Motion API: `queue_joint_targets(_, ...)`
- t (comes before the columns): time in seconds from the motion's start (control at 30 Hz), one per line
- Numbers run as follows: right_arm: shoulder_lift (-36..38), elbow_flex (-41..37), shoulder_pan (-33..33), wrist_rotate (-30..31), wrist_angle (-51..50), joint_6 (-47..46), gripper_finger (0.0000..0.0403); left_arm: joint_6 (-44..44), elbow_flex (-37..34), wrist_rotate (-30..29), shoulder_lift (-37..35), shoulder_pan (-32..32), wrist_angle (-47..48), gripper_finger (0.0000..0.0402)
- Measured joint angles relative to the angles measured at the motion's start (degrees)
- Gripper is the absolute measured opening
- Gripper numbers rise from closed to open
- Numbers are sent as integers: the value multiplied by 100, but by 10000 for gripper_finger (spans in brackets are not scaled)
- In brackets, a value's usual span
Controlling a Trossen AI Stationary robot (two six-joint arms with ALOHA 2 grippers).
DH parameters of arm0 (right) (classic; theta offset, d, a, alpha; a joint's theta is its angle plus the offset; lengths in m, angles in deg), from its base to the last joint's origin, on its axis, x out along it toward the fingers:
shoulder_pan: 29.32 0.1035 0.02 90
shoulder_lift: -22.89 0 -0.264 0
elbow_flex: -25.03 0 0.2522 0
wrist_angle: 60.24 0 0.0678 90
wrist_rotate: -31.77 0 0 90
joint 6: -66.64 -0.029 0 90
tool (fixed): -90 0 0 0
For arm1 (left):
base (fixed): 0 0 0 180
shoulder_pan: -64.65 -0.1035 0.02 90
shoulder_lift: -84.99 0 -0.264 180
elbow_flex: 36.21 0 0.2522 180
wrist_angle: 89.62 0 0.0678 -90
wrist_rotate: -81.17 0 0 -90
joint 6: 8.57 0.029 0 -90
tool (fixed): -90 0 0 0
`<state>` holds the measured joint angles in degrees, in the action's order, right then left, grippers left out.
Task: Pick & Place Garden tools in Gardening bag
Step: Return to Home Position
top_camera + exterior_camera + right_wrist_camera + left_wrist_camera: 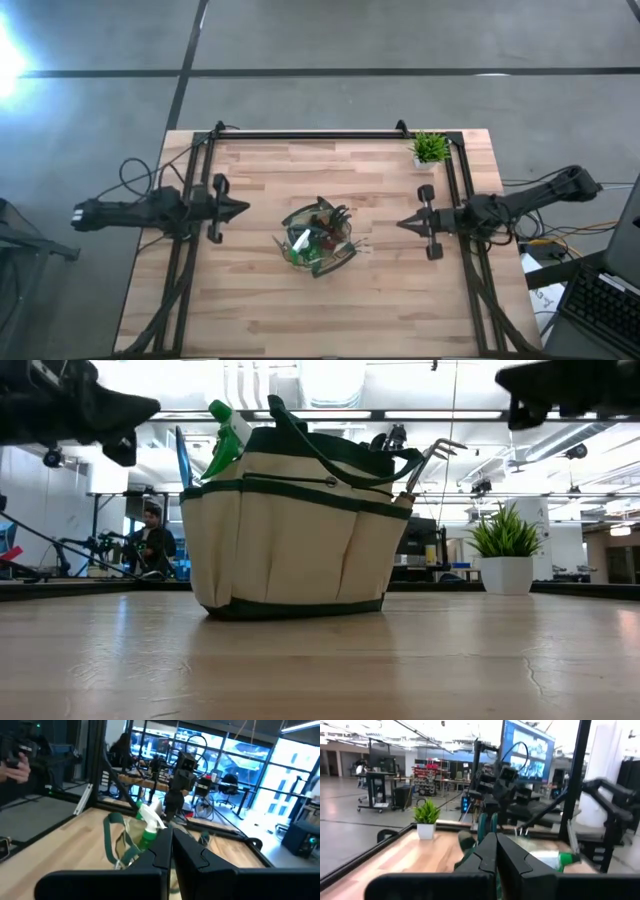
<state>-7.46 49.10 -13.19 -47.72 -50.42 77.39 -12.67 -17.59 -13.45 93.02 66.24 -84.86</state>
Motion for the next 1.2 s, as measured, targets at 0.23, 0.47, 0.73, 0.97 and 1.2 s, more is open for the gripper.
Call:
queue_joint_targets(0.23, 154, -451, -362, -13, 153, -460, 8, 124, -340, -44, -100, 0, 167, 9)
queue_joint_targets(0.47, 402, -736, -1136, -658, 346, -522, 8, 327, -345, -263, -100, -9, 433, 10)
queue_joint_targets(0.73, 523, -981, -2085, -1671, 436, -961, 8, 335, -432, -405, -102, -24, 631, 5)
queue_joint_targets(0.97, 507, -980, -2119, -1298, -205, -1431, 8, 38, -426, -541, -36, -42, 702, 8)
queue_joint_targets(1.2, 510, -980, -2118, -1008, -485, -1484, 8, 1, -430, -546, -6, -42, 685, 13)
